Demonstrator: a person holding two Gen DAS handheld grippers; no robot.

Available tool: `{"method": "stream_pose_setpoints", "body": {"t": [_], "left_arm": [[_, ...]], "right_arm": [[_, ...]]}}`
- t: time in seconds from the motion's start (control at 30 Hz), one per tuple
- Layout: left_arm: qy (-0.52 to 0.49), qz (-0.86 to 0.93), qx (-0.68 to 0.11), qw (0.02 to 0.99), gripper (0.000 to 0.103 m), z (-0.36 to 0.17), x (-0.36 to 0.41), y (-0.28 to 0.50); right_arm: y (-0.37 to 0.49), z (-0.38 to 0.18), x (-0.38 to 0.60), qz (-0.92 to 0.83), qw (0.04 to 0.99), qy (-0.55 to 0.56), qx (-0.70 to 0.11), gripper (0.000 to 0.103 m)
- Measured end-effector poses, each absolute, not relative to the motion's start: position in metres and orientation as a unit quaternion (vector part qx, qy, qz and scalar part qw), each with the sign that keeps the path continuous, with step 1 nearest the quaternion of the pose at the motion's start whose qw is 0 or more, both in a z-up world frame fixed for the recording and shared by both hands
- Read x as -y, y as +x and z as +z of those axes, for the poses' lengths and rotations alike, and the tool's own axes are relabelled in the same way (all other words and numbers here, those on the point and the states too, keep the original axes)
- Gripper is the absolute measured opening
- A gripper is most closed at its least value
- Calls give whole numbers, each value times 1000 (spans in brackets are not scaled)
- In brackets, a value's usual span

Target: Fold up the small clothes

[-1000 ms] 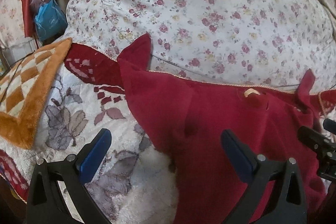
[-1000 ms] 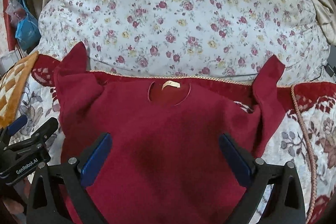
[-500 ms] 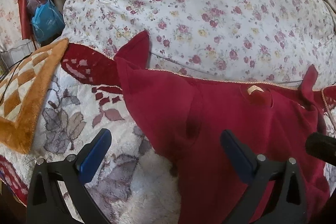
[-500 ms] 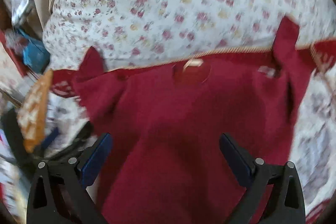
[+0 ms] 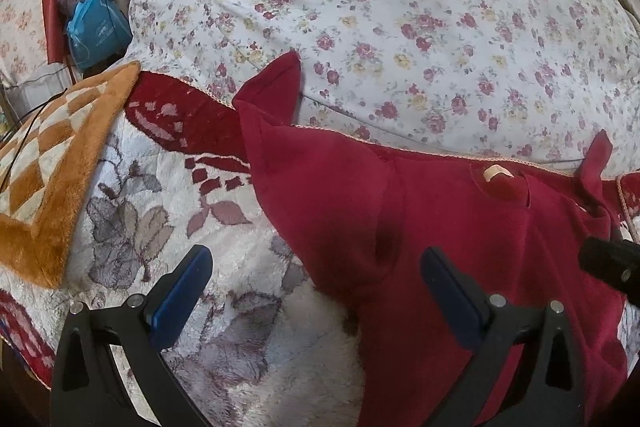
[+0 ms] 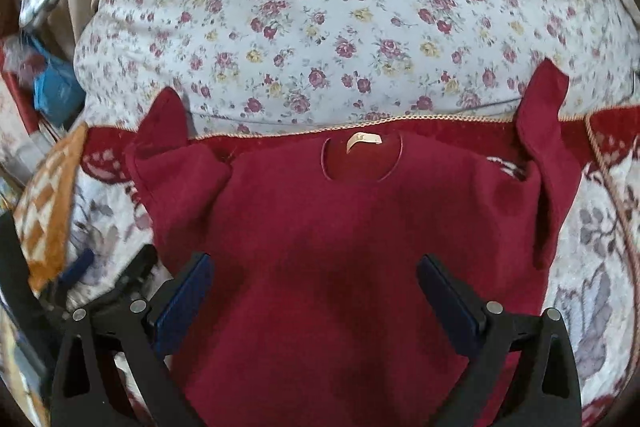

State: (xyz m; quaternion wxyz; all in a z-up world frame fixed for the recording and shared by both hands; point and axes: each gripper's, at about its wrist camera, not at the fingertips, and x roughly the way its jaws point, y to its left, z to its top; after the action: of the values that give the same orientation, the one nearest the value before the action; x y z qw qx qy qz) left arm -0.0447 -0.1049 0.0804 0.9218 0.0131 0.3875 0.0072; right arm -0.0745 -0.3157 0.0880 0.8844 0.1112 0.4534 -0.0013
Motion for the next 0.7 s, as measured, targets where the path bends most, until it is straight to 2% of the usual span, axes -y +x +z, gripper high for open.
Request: {"method": "stream_pose_setpoints", "body": {"t": [0.7], "left_arm": [[14, -5, -396, 918, 103, 76, 110, -41]], "right_arm": [[-65, 67, 321, -33, 887, 78, -454, 103]]}}
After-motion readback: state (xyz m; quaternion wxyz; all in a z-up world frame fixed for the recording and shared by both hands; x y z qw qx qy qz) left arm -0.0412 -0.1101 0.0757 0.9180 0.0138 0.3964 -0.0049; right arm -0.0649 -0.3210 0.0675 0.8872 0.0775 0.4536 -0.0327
